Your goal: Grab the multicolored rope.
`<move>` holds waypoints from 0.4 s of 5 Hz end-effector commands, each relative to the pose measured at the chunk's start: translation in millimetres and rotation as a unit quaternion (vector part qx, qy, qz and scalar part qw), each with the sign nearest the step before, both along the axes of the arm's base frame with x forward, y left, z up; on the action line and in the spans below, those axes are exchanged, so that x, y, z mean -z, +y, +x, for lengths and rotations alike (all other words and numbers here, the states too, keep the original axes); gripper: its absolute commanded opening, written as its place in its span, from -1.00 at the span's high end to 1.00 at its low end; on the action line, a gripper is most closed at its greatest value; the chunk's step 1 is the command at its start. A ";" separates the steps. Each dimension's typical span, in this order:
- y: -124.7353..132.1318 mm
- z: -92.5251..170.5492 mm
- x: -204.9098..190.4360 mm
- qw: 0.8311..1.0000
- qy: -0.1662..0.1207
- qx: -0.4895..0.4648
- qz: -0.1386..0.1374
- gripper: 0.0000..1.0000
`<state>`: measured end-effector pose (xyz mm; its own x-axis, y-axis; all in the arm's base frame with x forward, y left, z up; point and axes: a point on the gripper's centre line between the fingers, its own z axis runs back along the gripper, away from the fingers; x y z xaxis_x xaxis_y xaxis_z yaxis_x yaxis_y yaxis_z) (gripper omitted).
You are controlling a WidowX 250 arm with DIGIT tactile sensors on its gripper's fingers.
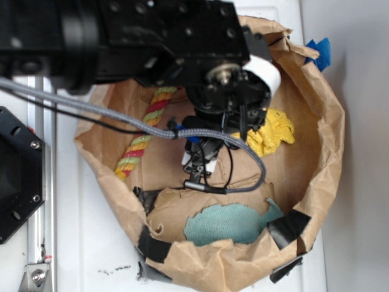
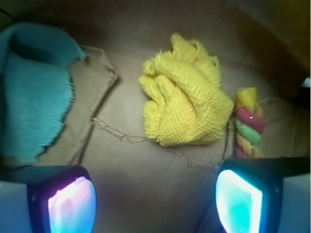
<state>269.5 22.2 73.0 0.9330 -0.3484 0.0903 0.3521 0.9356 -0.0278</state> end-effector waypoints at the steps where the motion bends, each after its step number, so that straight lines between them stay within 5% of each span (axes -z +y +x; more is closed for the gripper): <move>1: 35.8 -2.7 -11.4 1.000 -0.028 0.014 0.007 -1.00; 2: 55.9 -6.1 -22.9 0.999 -0.021 0.026 0.012 -1.00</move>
<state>257.3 71.5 74.5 0.9086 -0.4128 0.0640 0.4156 0.9086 -0.0402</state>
